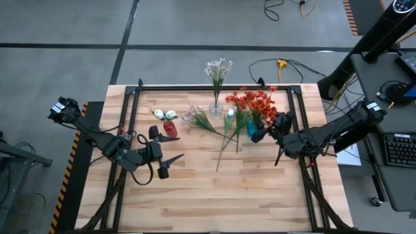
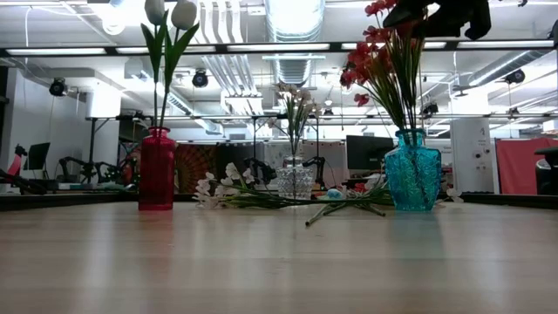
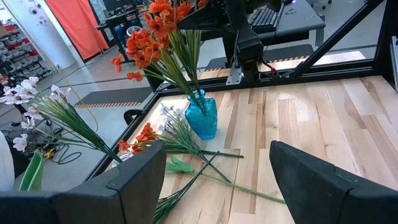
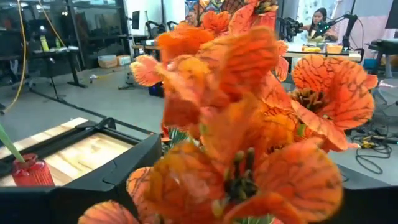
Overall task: Sort flowers into vase by color
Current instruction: Put the left orange flowers into the blue vase
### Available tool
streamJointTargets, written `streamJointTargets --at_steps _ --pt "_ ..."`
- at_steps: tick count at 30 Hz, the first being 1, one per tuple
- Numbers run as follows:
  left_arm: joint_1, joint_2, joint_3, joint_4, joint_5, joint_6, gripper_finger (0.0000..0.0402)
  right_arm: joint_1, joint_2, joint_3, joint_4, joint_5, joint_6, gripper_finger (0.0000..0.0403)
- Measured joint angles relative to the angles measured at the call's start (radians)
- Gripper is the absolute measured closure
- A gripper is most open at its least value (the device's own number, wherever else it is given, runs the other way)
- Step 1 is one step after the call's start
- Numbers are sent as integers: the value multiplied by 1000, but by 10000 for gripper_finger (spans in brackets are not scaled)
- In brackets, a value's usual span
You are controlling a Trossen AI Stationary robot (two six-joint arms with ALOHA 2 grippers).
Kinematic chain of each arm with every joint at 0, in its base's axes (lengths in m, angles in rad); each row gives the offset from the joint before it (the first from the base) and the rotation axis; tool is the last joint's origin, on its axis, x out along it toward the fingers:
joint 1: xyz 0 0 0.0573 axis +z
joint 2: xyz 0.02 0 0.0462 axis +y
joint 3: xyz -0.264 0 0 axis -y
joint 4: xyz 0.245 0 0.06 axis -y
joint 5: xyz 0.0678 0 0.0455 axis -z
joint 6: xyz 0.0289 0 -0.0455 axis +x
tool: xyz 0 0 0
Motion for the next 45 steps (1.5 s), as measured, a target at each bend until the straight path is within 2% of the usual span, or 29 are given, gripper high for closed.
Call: streamJointTargets --at_steps 6,9,13,16,28,36,45 --pt "0 0 0 -7 0 -10 133 5 -8 71 -259 -53 101 113" --pt "0 0 0 -8 0 -17 133 2 -8 115 -479 -116 256 109" --pt "0 0 0 -8 0 -21 133 -9 -6 169 -815 -196 545 110" --pt "0 0 0 -8 0 -25 133 -8 -6 195 -976 -252 704 116" --pt "0 0 0 -8 0 -40 133 -8 -6 317 -1161 -426 803 131" --pt "0 1 0 -8 0 -44 133 -8 -5 382 -1327 -501 915 134" --pt "0 1 0 -11 0 -53 133 -8 -5 476 -1429 -577 954 137"
